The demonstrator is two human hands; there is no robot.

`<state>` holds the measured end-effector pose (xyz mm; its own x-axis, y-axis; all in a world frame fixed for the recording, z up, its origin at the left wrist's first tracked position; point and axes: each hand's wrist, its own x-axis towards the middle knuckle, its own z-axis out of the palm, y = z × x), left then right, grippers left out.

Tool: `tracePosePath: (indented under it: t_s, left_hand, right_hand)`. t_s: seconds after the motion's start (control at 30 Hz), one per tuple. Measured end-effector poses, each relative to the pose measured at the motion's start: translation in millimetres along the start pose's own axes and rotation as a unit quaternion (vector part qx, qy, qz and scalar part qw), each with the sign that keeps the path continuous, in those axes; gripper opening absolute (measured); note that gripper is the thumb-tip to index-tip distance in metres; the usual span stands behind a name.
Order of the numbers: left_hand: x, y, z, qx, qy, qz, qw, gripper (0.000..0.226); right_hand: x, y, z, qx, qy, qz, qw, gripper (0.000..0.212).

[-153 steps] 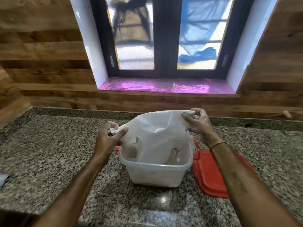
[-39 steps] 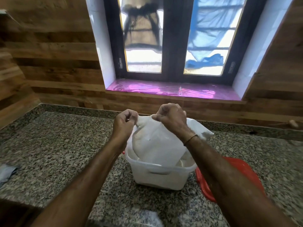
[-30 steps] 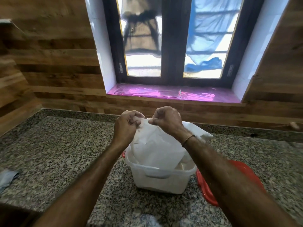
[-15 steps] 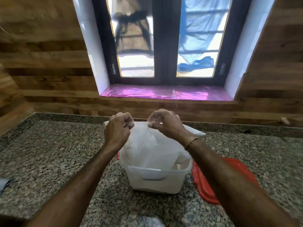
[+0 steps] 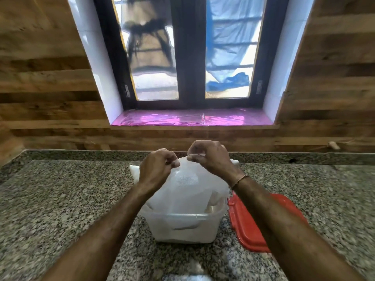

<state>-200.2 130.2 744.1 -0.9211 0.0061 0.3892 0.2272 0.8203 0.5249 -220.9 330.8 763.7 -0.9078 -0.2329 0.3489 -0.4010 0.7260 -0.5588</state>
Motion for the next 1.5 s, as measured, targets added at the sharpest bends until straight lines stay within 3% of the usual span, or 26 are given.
tracePosePath:
  t_s: [0.1, 0.2, 0.33, 0.4, 0.47, 0.57, 0.63, 0.7, 0.77, 0.83, 1.07, 1.33, 1.5]
  left_hand:
    - [-2.6, -16.8, -0.4, -0.083, 0.030, -0.057, 0.994, 0.014]
    - [-11.0, -28.0, 1.6, -0.131, 0.029, -0.083, 0.987, 0.015]
    - [-10.1, -19.7, 5.6, -0.086, 0.019, -0.035, 0.996, 0.003]
    - [-1.3, -2.1, 8.6, -0.054, 0.006, 0.010, 0.998, 0.020]
    - [9.2, 19.6, 11.6, -0.077, 0.013, 0.012, 0.997, 0.021]
    - [22.2, 32.0, 11.6, -0.154, 0.029, -0.056, 0.986, 0.009]
    - [26.8, 23.7, 10.1, -0.215, 0.026, -0.093, 0.972, 0.012]
    - [27.3, 11.1, 7.1, -0.289, 0.017, -0.124, 0.949, 0.015]
    - [26.3, -0.6, 5.4, -0.361, 0.014, -0.155, 0.919, 0.019]
    - [24.6, -8.7, 6.4, -0.412, 0.017, -0.179, 0.893, 0.019]
    - [26.0, -8.6, 14.4, -0.507, 0.037, -0.245, 0.826, 0.024]
    - [27.8, -21.3, 14.4, -0.514, 0.055, -0.286, 0.807, 0.026]
    - [30.9, -21.6, 17.3, -0.511, 0.052, -0.287, 0.809, 0.028]
  right_hand:
    - [-4.8, 24.4, -25.7, -0.028, 0.001, 0.066, 0.997, 0.024]
    - [-8.6, 36.7, -33.7, -0.018, 0.016, 0.085, 0.996, 0.013]
    - [-2.5, 18.6, -29.5, -0.133, 0.060, -0.008, 0.989, 0.008]
    - [6.5, 4.9, -29.6, -0.167, 0.070, -0.056, 0.982, 0.010]
    - [12.9, -7.4, -29.3, -0.175, 0.053, -0.085, 0.980, 0.010]
    - [17.2, -10.0, -29.0, -0.092, 0.014, -0.050, 0.994, 0.007]
    - [13.4, 0.6, -31.5, 0.103, 0.000, 0.027, 0.994, 0.024]
    - [4.6, 18.7, -32.9, 0.299, -0.033, 0.070, 0.951, 0.038]
    - [-6.9, 33.3, -27.0, 0.380, -0.094, 0.078, 0.917, 0.034]
    - [-15.4, 39.2, -13.6, 0.368, -0.120, 0.096, 0.917, 0.031]
    - [-23.3, 46.5, 17.8, 0.356, -0.034, 0.146, 0.922, 0.049]
    - [-31.9, 50.0, 32.7, 0.371, -0.089, 0.123, 0.916, 0.063]
    - [-36.9, 57.0, 38.4, 0.334, -0.036, 0.135, 0.932, 0.049]
